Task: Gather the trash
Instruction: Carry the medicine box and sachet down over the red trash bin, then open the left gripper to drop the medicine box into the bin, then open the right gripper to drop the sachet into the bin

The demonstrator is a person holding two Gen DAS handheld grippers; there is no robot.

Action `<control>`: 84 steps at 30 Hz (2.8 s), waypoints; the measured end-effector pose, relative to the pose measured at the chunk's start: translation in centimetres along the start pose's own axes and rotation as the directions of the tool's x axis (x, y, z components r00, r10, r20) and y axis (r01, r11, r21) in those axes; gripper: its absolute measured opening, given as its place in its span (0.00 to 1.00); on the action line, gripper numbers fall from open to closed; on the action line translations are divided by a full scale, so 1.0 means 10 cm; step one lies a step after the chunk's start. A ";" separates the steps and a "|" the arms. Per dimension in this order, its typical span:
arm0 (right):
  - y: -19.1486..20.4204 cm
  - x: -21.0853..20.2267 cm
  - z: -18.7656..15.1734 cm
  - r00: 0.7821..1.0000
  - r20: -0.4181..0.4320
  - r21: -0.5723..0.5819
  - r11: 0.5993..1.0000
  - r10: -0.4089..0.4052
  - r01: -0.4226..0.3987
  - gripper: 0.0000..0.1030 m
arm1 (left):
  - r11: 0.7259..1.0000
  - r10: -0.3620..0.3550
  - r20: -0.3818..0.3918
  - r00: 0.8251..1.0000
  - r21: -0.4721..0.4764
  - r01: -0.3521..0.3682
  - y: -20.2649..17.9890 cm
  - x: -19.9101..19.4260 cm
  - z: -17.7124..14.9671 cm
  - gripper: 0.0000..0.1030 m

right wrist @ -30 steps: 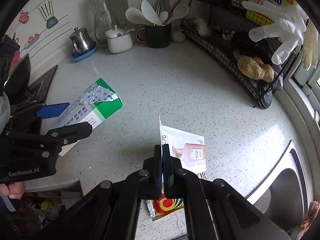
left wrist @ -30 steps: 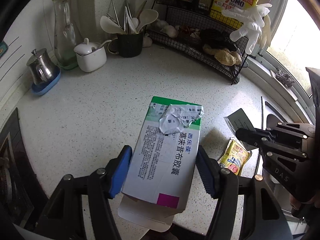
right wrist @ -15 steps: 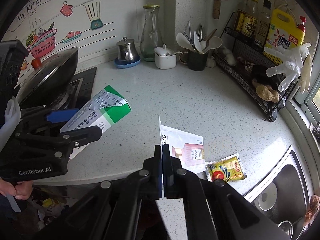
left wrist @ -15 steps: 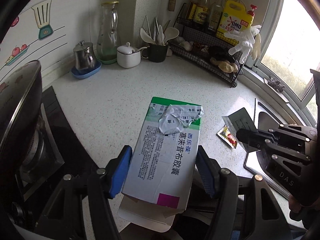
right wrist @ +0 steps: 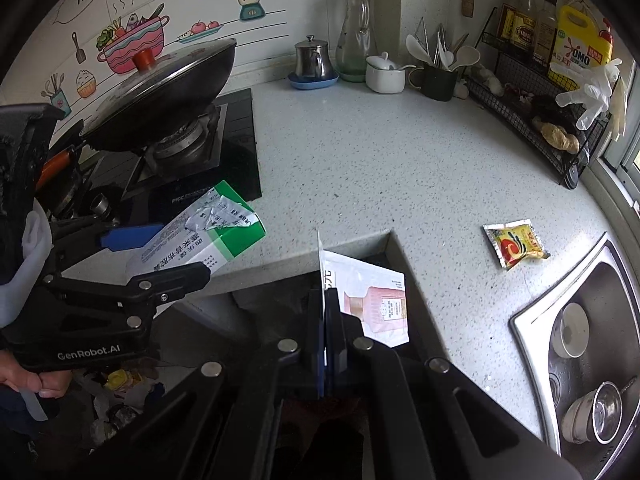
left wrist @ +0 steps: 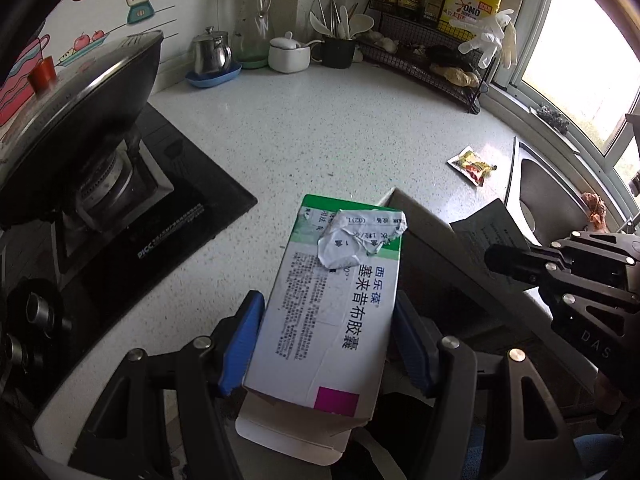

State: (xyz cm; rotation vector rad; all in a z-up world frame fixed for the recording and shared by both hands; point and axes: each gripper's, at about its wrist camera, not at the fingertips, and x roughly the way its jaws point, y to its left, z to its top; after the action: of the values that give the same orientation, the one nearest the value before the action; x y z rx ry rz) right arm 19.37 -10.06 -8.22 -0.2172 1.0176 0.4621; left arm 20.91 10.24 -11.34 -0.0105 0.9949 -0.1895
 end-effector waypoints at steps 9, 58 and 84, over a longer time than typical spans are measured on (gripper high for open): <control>0.06 0.36 -0.46 0.990 -0.123 0.016 0.998 0.062 -0.061 0.00 | 0.997 -0.017 -0.113 0.993 -0.077 0.008 -0.06 0.32 -0.59 0.60; -0.69 3.11 -2.32 0.968 -0.225 0.208 0.976 0.113 -0.066 0.01 | 0.986 -0.166 -0.415 0.895 -0.095 0.138 -0.17 3.87 -2.32 0.77; -0.33 3.74 -2.39 0.937 -0.298 0.193 0.973 0.182 -0.128 0.01 | 0.997 -0.004 -0.380 0.925 -0.070 -0.025 0.43 3.83 -2.46 0.80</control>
State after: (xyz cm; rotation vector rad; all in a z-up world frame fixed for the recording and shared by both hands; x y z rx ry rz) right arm 19.11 -12.09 -52.69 -0.0561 1.3884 0.4905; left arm 21.36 10.08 -57.06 -0.0371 1.3901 -0.1473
